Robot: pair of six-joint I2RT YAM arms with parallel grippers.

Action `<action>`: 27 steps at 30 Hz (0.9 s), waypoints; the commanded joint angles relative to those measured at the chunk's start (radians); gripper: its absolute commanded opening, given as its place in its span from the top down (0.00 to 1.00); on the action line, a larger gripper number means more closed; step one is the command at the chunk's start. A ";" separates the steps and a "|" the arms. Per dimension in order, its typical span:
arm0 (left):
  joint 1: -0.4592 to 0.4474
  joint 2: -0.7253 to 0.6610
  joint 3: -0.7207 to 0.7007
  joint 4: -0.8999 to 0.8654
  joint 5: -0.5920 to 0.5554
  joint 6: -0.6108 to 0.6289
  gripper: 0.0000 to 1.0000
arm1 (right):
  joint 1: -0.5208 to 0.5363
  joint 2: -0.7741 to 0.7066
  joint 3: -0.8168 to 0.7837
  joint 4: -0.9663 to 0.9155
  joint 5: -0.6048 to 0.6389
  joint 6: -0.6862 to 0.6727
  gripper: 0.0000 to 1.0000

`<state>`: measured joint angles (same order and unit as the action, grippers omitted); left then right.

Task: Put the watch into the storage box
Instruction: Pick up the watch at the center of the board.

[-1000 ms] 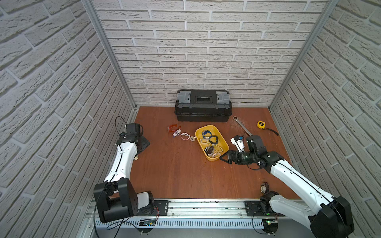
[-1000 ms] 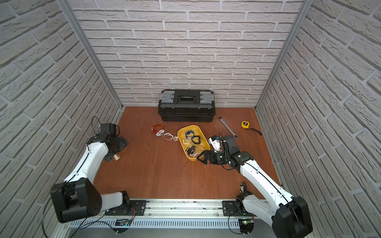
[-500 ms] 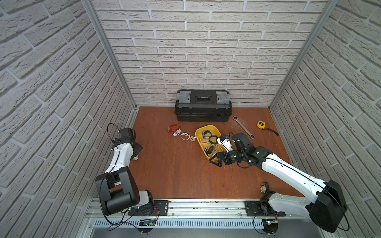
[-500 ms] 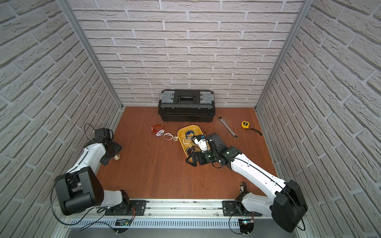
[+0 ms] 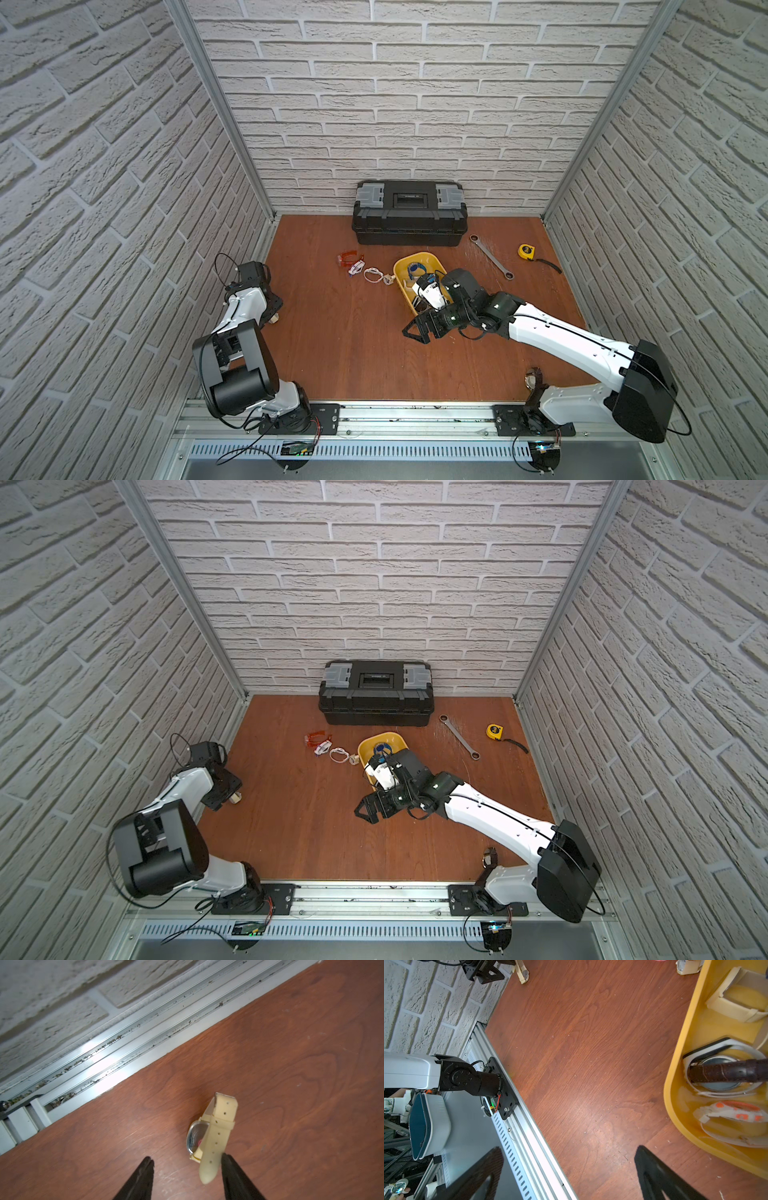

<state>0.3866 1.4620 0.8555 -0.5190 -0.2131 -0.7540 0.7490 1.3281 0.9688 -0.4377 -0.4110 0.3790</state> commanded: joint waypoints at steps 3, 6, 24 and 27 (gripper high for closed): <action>0.008 0.028 0.016 0.032 0.001 0.021 0.57 | 0.009 0.017 0.040 0.033 0.014 -0.027 0.00; 0.008 0.038 0.022 0.032 0.004 0.028 0.63 | 0.010 0.025 0.043 0.031 0.017 -0.029 0.00; -0.079 0.013 0.091 -0.021 0.058 0.110 0.97 | 0.010 0.001 0.012 0.039 0.056 -0.031 0.00; -0.141 -0.014 0.124 -0.066 0.034 0.135 1.00 | 0.009 -0.013 0.004 0.030 0.076 -0.035 0.00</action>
<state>0.2901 1.4940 0.9333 -0.5365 -0.1692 -0.6613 0.7506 1.3521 0.9855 -0.4332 -0.3588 0.3584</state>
